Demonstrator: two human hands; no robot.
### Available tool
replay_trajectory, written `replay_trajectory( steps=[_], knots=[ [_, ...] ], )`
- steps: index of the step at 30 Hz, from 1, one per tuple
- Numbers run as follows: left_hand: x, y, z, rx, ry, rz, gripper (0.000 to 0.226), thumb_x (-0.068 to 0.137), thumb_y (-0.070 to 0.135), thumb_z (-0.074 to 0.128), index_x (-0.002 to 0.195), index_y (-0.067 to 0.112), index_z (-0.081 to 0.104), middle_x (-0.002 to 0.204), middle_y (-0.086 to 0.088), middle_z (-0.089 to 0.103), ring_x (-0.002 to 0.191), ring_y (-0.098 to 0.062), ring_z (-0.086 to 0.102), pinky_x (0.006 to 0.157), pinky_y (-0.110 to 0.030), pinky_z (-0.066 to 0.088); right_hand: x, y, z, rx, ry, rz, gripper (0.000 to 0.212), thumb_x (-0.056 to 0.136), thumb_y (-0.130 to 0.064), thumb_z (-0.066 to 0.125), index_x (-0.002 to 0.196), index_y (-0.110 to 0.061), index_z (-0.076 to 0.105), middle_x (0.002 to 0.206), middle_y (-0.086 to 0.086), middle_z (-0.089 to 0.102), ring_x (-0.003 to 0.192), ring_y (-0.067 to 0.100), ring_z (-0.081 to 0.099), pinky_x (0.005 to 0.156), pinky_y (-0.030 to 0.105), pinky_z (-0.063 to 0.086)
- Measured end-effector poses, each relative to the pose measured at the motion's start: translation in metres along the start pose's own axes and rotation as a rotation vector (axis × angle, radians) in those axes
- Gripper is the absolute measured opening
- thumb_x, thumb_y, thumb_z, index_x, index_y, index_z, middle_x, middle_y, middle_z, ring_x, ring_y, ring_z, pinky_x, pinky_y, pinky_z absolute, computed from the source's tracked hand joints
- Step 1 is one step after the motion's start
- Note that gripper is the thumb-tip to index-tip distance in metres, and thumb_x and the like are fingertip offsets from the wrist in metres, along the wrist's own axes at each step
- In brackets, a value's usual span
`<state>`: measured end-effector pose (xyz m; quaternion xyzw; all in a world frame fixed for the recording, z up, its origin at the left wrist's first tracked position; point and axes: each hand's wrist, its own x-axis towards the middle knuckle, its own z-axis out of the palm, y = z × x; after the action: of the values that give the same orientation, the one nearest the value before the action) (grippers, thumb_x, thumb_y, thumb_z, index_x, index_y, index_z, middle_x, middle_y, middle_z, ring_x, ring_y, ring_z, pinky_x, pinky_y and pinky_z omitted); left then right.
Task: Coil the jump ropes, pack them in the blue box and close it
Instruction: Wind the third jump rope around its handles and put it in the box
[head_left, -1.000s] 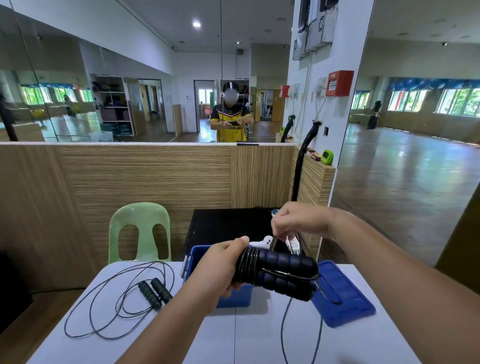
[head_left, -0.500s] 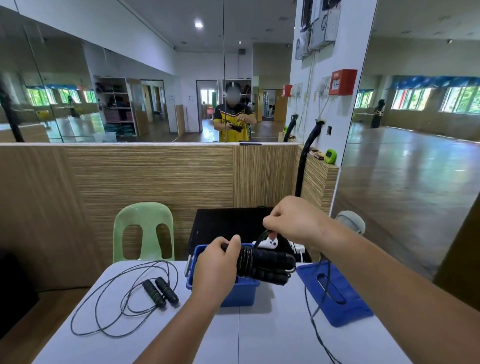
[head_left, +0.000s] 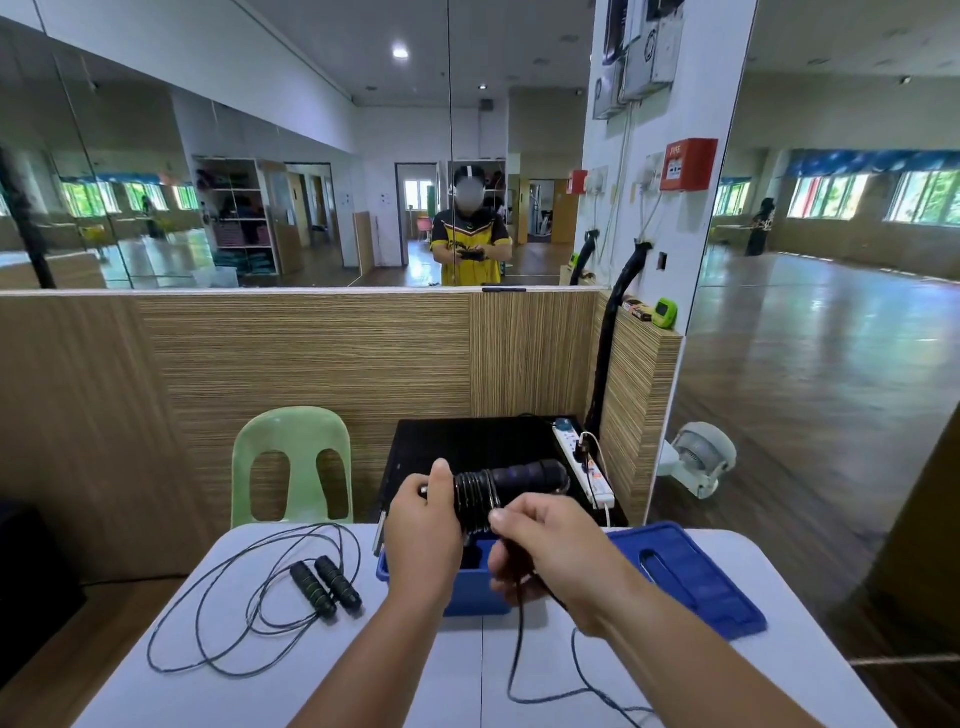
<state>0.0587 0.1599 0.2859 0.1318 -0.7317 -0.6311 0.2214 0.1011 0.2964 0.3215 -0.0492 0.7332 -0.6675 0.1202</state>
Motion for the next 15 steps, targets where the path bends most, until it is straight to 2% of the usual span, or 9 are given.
replay_trajectory(
  steps=[3,5,7,11,15],
  knots=[
    [0.0,-0.001,0.002,-0.034,-0.012,-0.035,0.049,0.102,0.045,0.05,0.073,0.007,0.055,0.06,-0.004,0.055,0.061,-0.025,0.055,0.063,-0.046,0.049,-0.002,0.008,0.003,0.038,-0.006,-0.028,0.019,0.107,-0.021,0.049,0.096,-0.007,0.053,0.073,0.012,0.071,0.056,0.024,0.064,0.055,0.032,0.054],
    [-0.002,0.0,0.004,-0.063,-0.014,-0.071,0.047,0.101,0.047,0.051,0.067,0.014,0.051,0.056,-0.001,0.053,0.059,-0.026,0.053,0.061,-0.044,0.047,-0.003,0.014,0.003,-0.016,0.001,-0.07,0.019,0.108,-0.022,0.047,0.097,-0.007,0.052,0.071,0.01,0.07,0.05,0.02,0.055,0.054,0.032,0.051],
    [-0.003,0.001,0.005,-0.1,-0.018,-0.102,0.047,0.098,0.05,0.052,0.065,0.016,0.05,0.055,0.0,0.052,0.058,-0.025,0.052,0.058,-0.041,0.044,-0.004,0.021,0.002,-0.069,0.005,-0.115,0.02,0.108,-0.023,0.045,0.096,-0.008,0.052,0.063,0.005,0.06,0.049,0.013,0.045,0.056,0.036,0.049],
    [-0.006,0.006,0.006,-0.19,-0.057,-0.186,0.043,0.102,0.044,0.051,0.077,0.01,0.052,0.066,-0.008,0.053,0.058,-0.022,0.05,0.053,-0.033,0.04,-0.007,0.034,0.004,-0.102,0.037,-0.177,0.027,0.109,-0.022,0.042,0.098,-0.01,0.063,0.06,-0.002,0.042,0.056,0.014,0.041,0.055,0.034,0.054],
    [-0.007,0.006,0.009,-0.287,-0.112,-0.281,0.044,0.101,0.048,0.05,0.086,0.008,0.061,0.072,-0.011,0.061,0.062,-0.026,0.058,0.055,-0.033,0.044,-0.005,0.046,0.005,-0.08,0.059,-0.223,0.03,0.11,-0.016,0.038,0.1,-0.01,0.065,0.059,0.0,0.046,0.056,0.013,0.044,0.057,0.035,0.055]
  ],
)
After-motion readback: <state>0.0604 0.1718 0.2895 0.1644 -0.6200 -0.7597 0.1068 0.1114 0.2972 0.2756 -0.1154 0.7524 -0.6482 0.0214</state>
